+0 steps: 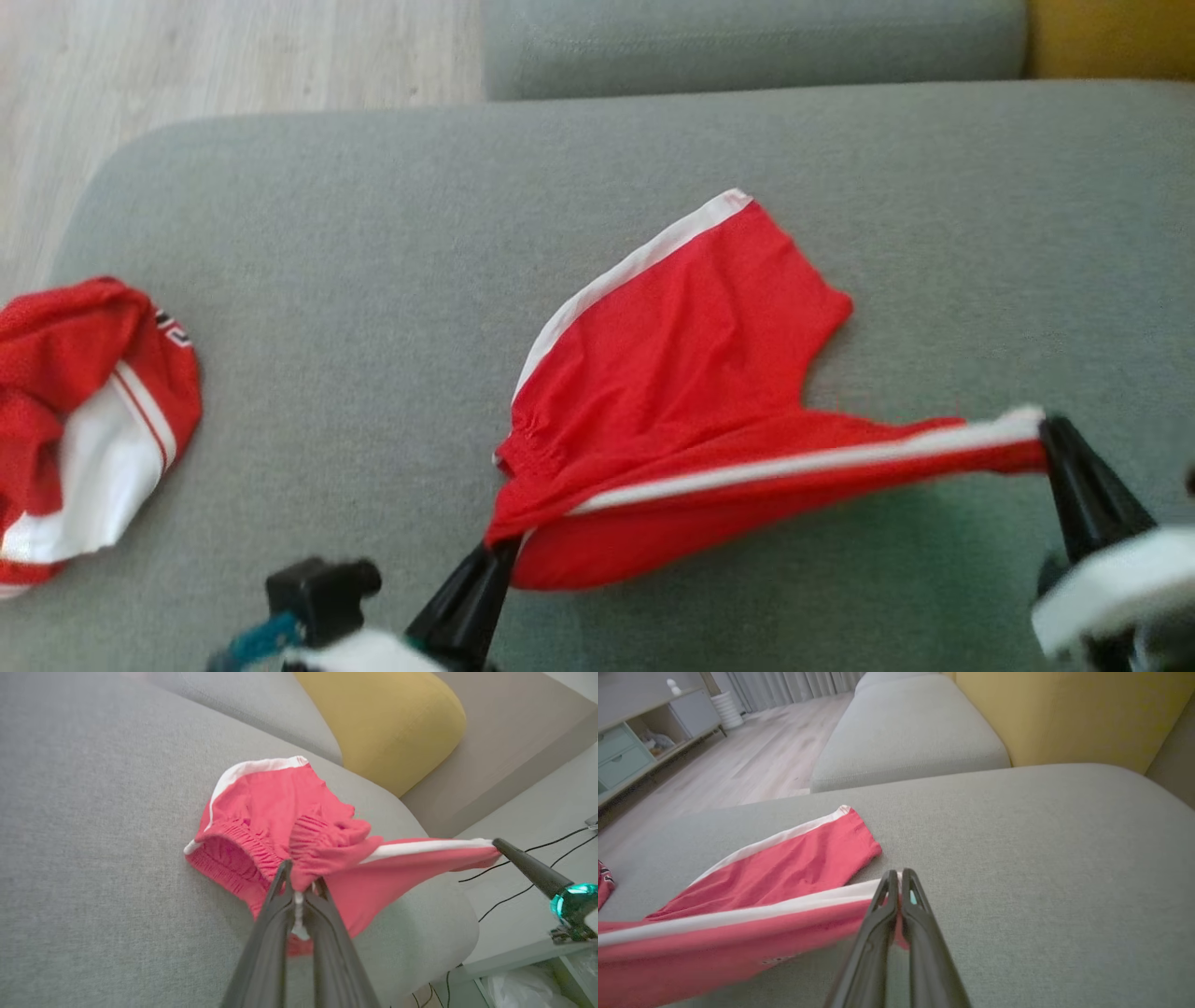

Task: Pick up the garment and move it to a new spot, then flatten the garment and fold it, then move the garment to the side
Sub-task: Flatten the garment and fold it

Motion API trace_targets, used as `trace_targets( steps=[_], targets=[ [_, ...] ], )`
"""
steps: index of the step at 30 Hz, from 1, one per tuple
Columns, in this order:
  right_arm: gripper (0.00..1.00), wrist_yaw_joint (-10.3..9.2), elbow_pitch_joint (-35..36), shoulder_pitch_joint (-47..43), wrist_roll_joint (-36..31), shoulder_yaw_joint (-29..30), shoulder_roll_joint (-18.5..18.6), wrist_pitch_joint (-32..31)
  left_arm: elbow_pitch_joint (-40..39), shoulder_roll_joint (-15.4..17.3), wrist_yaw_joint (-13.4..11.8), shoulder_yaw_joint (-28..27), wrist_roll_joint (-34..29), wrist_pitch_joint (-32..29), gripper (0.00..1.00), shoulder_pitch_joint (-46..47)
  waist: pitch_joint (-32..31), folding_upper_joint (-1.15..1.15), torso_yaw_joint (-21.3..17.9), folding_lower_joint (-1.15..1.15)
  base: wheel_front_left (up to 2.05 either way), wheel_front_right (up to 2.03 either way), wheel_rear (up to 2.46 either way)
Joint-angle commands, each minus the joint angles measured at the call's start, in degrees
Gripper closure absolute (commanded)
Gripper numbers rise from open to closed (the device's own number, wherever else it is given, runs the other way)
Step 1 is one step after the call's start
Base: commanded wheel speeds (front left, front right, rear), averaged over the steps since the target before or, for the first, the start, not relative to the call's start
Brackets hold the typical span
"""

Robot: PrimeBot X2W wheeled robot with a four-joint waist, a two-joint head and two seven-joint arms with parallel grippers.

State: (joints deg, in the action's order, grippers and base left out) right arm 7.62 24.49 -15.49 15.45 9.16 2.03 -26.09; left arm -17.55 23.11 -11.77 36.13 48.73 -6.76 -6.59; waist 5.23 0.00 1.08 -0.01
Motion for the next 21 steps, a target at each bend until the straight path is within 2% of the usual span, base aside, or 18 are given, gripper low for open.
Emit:
trace_targets(
  steps=[1, 7, 14, 21],
  targets=[
    [1.00, -0.13, -0.3, 7.9, -0.4, -0.6, 0.9, -0.7, 1.0, 0.3, 1.4, -2.5, 1.7, -0.9, 1.00, 6.2, 2.5, 0.00, 1.9, 0.01, 0.00, 0.00, 0.00],
    [1.00, -0.13, -10.2, 21.0, 0.0, -2.3, 4.9, -2.1, 9.2, -2.4, 6.6, -2.7, 6.1, -4.3, 1.00, 14.8, 7.1, 0.00, 5.0, 0.01, 0.00, 0.00, 0.00],
    [1.00, -0.13, -28.0, 39.9, 0.9, -6.9, 10.0, -2.1, 21.4, -7.0, 13.3, -3.2, 10.3, -6.9, 1.00, 26.7, 11.9, 0.00, 9.3, 0.01, 0.00, 0.00, 0.00],
    [1.00, -0.13, -44.8, 52.6, 1.2, -12.6, 12.5, 1.2, 31.3, -10.8, 16.9, -2.8, 10.9, -5.7, 1.00, 34.3, 14.2, 0.00, 12.1, 0.01, 0.00, 0.00, 0.00]
  ],
)
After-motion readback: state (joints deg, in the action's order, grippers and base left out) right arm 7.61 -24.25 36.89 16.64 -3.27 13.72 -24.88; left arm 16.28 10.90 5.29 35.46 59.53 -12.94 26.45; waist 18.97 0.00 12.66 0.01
